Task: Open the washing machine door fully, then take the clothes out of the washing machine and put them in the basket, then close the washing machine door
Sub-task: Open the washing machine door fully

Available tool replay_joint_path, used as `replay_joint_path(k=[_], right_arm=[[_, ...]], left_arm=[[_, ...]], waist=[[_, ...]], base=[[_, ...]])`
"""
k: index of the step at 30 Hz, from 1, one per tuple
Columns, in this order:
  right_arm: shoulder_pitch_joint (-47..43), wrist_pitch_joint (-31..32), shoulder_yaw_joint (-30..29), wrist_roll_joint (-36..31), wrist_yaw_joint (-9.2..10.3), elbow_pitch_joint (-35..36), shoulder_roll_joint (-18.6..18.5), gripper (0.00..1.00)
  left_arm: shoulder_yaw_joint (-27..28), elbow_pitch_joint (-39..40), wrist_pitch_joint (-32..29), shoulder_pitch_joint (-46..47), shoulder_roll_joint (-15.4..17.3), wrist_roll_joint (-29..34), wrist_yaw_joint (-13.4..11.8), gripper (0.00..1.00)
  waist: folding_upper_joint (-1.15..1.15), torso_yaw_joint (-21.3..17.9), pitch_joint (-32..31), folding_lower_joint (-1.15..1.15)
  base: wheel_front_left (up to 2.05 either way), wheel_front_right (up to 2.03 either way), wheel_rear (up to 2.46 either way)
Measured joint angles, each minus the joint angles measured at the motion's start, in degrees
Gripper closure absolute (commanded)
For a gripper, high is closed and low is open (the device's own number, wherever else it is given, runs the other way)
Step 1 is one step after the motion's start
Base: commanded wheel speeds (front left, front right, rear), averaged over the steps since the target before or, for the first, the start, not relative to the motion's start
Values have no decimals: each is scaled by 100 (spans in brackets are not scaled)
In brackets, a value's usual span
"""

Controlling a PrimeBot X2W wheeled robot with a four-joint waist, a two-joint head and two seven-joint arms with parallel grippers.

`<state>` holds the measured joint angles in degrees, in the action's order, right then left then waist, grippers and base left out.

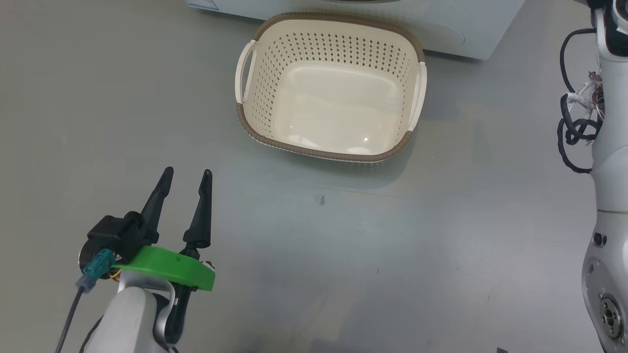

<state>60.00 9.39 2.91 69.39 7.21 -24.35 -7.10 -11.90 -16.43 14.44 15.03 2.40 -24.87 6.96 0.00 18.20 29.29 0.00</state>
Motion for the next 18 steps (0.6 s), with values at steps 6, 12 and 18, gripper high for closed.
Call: replay_joint_path(k=[6, 12, 18], right_arm=[[413, 352, -31, 271, 0, -205, 27, 100], [693, 549, -49, 266, 1, -464, -90, 100], [975, 700, -35, 257, 1, -675, -155, 100]], left_arm=[[-62, -82, 0, 0, -3, -102, 0, 0], [-131, -103, 0, 34, -19, -135, 16, 0], [-137, -120, 0, 52, -22, -137, 23, 0]], waist=[[0, 97, 113, 0], [0, 185, 173, 0], [0, 234, 186, 0]], base=[[0, 0, 0], [0, 0, 0], [0, 0, 0]])
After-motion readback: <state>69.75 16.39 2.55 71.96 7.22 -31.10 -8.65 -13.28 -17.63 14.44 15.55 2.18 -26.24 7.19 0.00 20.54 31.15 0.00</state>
